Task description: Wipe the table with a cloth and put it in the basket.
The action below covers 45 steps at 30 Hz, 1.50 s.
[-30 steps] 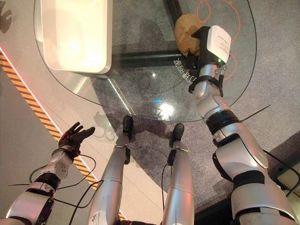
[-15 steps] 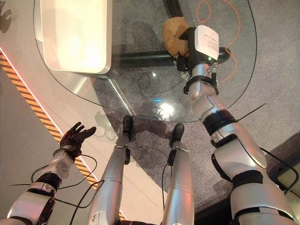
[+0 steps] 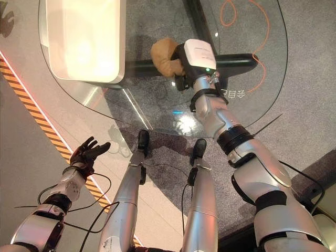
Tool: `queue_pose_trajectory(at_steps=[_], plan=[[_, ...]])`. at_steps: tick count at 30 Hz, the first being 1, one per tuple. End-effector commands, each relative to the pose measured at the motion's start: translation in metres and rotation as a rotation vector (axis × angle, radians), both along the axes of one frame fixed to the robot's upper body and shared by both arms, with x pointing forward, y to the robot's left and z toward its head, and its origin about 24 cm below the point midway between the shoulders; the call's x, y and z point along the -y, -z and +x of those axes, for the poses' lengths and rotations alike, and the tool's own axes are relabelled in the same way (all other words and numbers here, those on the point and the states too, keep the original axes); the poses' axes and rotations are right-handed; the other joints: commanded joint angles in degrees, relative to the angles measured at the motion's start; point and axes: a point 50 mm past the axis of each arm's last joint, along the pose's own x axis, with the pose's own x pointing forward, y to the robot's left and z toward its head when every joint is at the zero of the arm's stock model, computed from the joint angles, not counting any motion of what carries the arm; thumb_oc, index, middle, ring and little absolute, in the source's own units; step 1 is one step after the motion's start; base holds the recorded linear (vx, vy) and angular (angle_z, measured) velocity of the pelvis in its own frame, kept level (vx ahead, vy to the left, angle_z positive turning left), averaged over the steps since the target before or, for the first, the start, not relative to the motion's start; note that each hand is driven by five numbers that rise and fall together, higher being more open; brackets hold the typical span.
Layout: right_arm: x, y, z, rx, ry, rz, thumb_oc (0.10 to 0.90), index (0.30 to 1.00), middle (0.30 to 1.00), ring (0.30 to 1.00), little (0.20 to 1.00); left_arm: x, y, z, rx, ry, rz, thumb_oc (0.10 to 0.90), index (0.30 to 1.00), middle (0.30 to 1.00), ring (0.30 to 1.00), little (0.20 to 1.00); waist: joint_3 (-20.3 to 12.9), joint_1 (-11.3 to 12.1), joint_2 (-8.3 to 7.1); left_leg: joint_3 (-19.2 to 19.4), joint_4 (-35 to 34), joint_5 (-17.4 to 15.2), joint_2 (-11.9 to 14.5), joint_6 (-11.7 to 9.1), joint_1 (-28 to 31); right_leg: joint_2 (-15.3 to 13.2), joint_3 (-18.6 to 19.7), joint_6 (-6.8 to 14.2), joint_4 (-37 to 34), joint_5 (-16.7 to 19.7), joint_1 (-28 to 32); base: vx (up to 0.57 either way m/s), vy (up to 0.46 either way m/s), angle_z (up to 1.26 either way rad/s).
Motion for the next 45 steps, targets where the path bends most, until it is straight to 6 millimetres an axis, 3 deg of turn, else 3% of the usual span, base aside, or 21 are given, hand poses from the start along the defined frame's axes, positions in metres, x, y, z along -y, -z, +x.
queue_pose_trajectory(at_steps=[1, 12, 32, 41, 45], plan=[[-0.077, 0.041, -0.026, -0.122, -0.354, -0.111, 0.1, 0.3, 0.3, 0.3, 0.2, -0.017, -0.006, -0.001, 0.018, -0.078, 0.049, 0.8, 0.9, 0.9, 0.9, 0.9, -1.06, 1.18, 0.49, 3.32, 1.96, -2.27, -7.13, 6.52, -0.5, 4.16, -5.31, -1.86, -4.84, 1.33, 1.46, 0.0, 0.0, 0.0], [-0.084, 0.055, -0.034, -0.178, -0.416, -0.135, 0.1, 0.3, 0.3, 0.3, 0.2, -0.019, -0.01, 0.002, 0.02, -0.081, 0.055, 0.8, 0.9, 0.9, 0.9, 0.9, -1.06, 0.82, 0.29, 3.18, 1.89, -2.01, -7.09, 6.32, -0.55, 4.09, -5.25, -1.66, -5.01, 1.74, 1.37, 0.0, 0.0, 0.0], [-0.093, 0.063, -0.041, -0.248, -0.509, -0.157, 0.1, 0.3, 0.3, 0.3, 0.2, -0.02, -0.014, 0.004, 0.035, -0.086, 0.049, 0.8, 0.9, 0.9, 0.9, 0.9, -1.06, 0.66, 0.09, 2.22, 1.61, -1.46, -7.07, 6.12, -0.44, 4.32, -4.68, -1.54, -4.95, 2.07, 1.29, 0.0, 0.0, 0.0], [-0.08, 0.053, -0.032, -0.202, -0.407, 0.01, 0.1, 0.3, 0.3, 0.3, 0.2, -0.017, -0.03, 0.013, 0.137, -0.115, 0.062, 0.8, 0.9, 0.9, 0.9, 0.9, -1.06, 0.52, 0.33, 2.3, 1.04, -1.15, -7.04, 6.11, -0.16, 4.41, -4.34, -1.5, -5.17, 2.28, 1.47, 0.0, 0.0, 0.0], [-0.068, 0.041, -0.027, -0.138, -0.339, 0.194, 0.1, 0.3, 0.3, 0.3, 0.2, -0.023, -0.057, 0.02, 0.258, -0.238, 0.087, 0.8, 0.9, 0.9, 0.9, 0.9, -1.06, 0.6, 0.21, 2.19, 1.08, -1.14, -6.98, 6.08, -0.22, 4.35, -4.31, -1.52, -4.99, 2.34, 1.44, 0.0, 0.0, 0.0]])
